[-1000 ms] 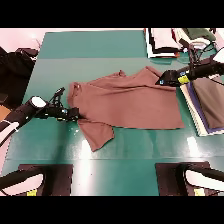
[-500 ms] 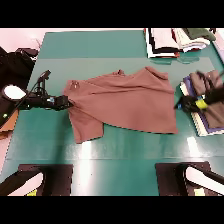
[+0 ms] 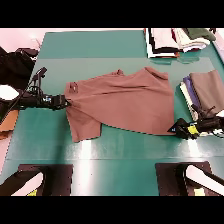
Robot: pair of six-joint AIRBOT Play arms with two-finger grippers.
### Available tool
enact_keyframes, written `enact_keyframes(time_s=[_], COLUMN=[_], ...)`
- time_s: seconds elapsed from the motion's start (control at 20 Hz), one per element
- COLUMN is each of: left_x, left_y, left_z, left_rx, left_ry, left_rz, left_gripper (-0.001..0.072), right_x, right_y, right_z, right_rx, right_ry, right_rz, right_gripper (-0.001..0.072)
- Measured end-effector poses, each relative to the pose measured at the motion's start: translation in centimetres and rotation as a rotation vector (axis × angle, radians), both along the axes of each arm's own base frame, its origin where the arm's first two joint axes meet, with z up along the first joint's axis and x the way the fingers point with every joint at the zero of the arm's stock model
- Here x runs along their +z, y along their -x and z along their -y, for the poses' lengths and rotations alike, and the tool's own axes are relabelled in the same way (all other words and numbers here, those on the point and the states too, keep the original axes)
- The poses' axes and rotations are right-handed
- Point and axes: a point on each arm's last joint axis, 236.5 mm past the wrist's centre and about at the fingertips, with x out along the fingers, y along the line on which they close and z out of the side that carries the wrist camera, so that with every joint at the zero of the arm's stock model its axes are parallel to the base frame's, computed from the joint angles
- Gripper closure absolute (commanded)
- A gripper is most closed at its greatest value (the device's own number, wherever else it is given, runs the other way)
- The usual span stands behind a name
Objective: Fold the shirts.
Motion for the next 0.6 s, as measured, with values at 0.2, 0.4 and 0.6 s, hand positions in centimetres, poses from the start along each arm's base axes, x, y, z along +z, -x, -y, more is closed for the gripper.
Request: enact_keyframes(time_s=[0.2,0.4,0.6], left_x=[0.9,9.3,26.1], left_y=[0.1,-0.4,1.3], left_z=[0.1,-0.1,-0.8], left_rx=[-0.004,-0.009,0.014], left_ry=[0.002,-0.012,-0.042], left_rz=[0.014,0.207,0.602], left_gripper=[0.0681,0.0681,0.0681], right_x=[1.3,10.5,28.6], right_y=[-2.9,-9.1,-13.4], right_z=[-1.4,-1.7,-0.4], right_rx=[0.089,0.174,0.161], right_ry=[0.043,0.151,0.346], right_rz=[0.129,0.458,0.946], right_gripper=[0.0692,0.0692,0.0692])
